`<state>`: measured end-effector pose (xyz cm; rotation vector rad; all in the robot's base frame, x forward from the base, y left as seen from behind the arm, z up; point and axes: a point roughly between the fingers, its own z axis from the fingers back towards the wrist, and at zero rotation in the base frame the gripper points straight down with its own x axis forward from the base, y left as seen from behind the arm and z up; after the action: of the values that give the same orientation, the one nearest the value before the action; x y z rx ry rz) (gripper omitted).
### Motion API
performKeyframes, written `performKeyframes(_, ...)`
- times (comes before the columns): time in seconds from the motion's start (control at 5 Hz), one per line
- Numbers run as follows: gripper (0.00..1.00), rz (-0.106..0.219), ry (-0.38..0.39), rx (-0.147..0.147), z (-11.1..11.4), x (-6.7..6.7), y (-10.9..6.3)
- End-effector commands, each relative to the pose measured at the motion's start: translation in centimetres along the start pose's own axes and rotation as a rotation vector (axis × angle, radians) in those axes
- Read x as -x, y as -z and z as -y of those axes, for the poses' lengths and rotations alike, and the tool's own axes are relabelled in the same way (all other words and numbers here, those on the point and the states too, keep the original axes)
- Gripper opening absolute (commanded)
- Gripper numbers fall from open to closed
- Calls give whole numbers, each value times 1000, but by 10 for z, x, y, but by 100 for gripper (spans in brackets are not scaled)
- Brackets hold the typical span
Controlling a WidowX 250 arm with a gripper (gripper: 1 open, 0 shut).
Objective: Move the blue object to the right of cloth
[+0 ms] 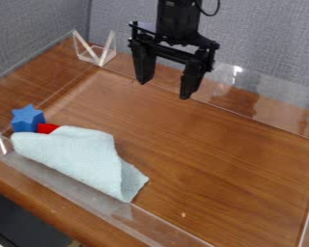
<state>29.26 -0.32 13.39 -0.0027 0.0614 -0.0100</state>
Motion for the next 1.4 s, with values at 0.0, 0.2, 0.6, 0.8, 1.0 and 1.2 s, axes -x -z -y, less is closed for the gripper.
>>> performKeyframes(0.0, 100, -20, 38, -3, -2, 2, 7)
performKeyframes(0.2, 100, -44, 109, -11, -14, 7, 15)
performKeyframes(0.6, 100, -49, 318, -34, -64, 17, 22)
performKeyframes(0.8, 100, -19, 426, -57, -95, 23, 22)
performKeyframes(1.0, 100, -10, 532, -80, -125, 26, 24)
performKeyframes(1.2, 100, -15, 586, -108, -151, 25, 27)
